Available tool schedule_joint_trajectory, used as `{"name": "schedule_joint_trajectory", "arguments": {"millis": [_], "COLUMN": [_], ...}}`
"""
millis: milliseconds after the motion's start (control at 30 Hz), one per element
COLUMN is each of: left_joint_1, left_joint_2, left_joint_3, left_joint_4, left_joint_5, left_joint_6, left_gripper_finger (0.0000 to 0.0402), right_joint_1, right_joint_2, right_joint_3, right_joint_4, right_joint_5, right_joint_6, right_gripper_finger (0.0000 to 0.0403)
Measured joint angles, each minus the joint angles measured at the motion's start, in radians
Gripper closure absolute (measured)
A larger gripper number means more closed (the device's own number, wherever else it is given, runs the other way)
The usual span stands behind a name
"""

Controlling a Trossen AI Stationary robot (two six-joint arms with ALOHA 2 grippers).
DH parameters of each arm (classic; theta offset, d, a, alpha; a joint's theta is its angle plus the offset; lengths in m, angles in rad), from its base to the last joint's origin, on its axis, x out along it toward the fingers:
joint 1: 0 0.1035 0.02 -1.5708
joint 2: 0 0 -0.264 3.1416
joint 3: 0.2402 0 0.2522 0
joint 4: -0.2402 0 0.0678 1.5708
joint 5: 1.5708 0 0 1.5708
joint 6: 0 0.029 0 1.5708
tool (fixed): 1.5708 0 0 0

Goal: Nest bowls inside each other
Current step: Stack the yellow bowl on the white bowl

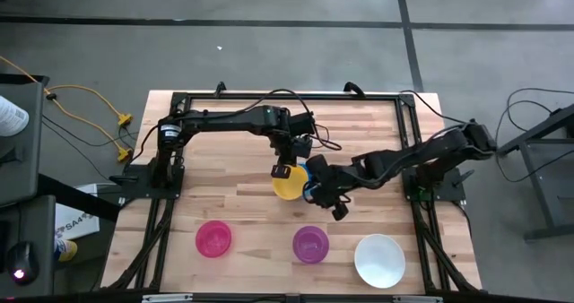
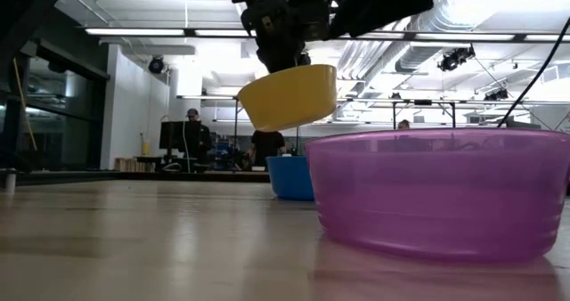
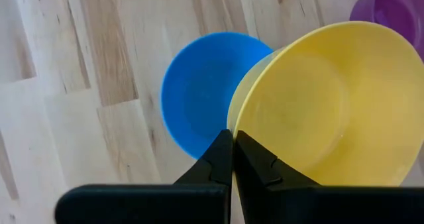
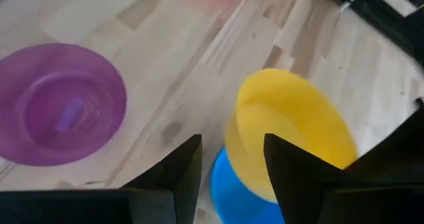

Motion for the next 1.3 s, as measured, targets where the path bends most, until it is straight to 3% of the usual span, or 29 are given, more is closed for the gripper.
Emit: {"name": "schedule_joint_trajectory", "arguments": {"millis": [500, 1000, 1300], "left_joint_1": [-0.028, -0.027, -0.027], "left_joint_2": [0.000, -0.001, -0.002], "left_joint_3": [-0.001, 0.001, 0.072], "left_joint_4": [-0.061, -0.037, -0.103], "left_joint_5": [-0.010, -0.013, -0.016], "left_joint_6": [0.012, 0.063, 0.065], "left_gripper_finger": [0.0401, 0.0401, 0.0401], "right_joint_1": [-0.008, -0.008, -0.008], "right_joint_2": [0.156, 0.168, 0.168], "right_joint_3": [0.239, 0.266, 0.267], "right_joint_4": [-0.298, -0.291, -0.268], "right_joint_5": [0.017, 0.022, 0.058], "right_joint_6": [-0.056, -0.120, -0.152], "right_gripper_finger": [0.0247, 0.0247, 0.0247]}}
